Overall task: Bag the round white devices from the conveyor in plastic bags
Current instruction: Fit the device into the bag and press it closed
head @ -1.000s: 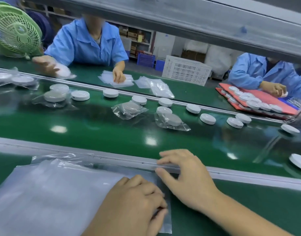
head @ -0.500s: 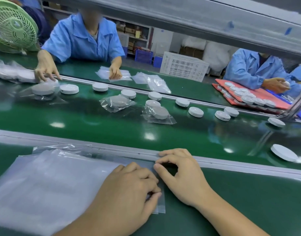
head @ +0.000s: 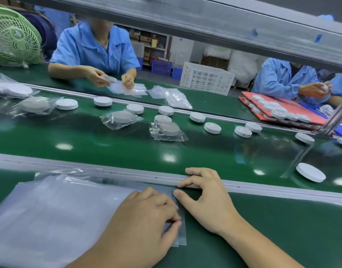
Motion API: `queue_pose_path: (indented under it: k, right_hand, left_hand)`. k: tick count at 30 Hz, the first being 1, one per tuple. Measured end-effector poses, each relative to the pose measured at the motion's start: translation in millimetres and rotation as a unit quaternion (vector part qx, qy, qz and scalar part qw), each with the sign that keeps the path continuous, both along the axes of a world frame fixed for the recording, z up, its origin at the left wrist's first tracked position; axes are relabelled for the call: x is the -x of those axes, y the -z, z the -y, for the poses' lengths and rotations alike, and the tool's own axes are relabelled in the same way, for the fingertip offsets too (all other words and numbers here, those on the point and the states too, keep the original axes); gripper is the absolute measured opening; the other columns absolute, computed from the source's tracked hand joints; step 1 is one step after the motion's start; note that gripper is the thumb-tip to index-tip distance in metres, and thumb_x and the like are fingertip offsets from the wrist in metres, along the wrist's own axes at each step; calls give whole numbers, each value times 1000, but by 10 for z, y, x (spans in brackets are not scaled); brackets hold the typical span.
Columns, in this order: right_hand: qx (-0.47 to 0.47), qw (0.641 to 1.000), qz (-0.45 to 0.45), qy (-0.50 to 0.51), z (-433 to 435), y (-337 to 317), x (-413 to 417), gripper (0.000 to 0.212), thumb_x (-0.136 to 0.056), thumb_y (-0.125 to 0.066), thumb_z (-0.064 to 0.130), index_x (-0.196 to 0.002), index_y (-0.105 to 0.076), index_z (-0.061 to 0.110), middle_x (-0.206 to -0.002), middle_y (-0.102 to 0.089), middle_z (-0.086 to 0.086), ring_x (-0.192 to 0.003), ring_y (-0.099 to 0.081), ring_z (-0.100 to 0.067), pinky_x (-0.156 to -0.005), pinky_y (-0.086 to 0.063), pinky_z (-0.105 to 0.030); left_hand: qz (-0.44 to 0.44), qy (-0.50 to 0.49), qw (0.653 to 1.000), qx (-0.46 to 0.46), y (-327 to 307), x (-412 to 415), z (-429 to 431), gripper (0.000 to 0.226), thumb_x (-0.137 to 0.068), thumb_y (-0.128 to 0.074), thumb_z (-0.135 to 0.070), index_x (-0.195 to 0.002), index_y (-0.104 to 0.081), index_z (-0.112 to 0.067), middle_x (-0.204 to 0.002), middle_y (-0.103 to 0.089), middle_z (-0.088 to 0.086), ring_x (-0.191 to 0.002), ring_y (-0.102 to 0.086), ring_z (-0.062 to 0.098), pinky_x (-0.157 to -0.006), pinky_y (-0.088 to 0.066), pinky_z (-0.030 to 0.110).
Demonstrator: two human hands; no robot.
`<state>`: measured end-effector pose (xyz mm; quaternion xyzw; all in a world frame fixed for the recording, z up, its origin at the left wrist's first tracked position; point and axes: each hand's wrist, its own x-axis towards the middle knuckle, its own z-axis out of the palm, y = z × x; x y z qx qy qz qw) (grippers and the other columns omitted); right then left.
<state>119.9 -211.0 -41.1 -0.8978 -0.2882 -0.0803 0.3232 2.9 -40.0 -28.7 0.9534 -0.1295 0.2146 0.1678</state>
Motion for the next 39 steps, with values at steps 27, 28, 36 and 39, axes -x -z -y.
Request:
queue_pose_path:
  k: [27,28,36,39]
  right_hand:
    - [-41,999,-25,2,2,-14,-11,12,-87,-69,49,-85,-77,40,-108,-62,33,-124,-44,8,-94,-42,-9]
    - [-42,999,-24,2,2,-9,-12,12,-87,-70,49,-85,-77,40,-107,-62,33,-124,-44,8,-94,-43,-9]
    - [-91,996,-17,-13,-8,-43,-6,12,-85,-70,48,-87,-78,39,-110,-63,36,-121,-52,5,-95,-45,-13]
    - [-117,988,91,54,256,-149,-212,17,-83,-66,47,-96,-75,44,-118,-66,30,-122,-56,-1,-105,-43,-29]
  left_hand:
    - [-19,2,1000,8,11,-12,-13,18,-78,-55,-56,-76,-70,-46,-87,-62,-34,-82,-58,-2,-66,-53,24]
    - [-22,1,1000,7,8,-12,-12,18,-78,-55,-57,-76,-70,-46,-87,-62,-34,-82,-58,-2,-66,-54,24]
    - [-49,-15,999,16,7,-14,-18,20,-83,-55,-55,-73,-65,-41,-93,-62,-35,-89,-55,-3,-76,-50,27]
    - [-65,-7,997,47,3,-9,-39,19,-86,-50,-51,-73,-56,-38,-97,-61,-36,-95,-51,-5,-86,-44,24]
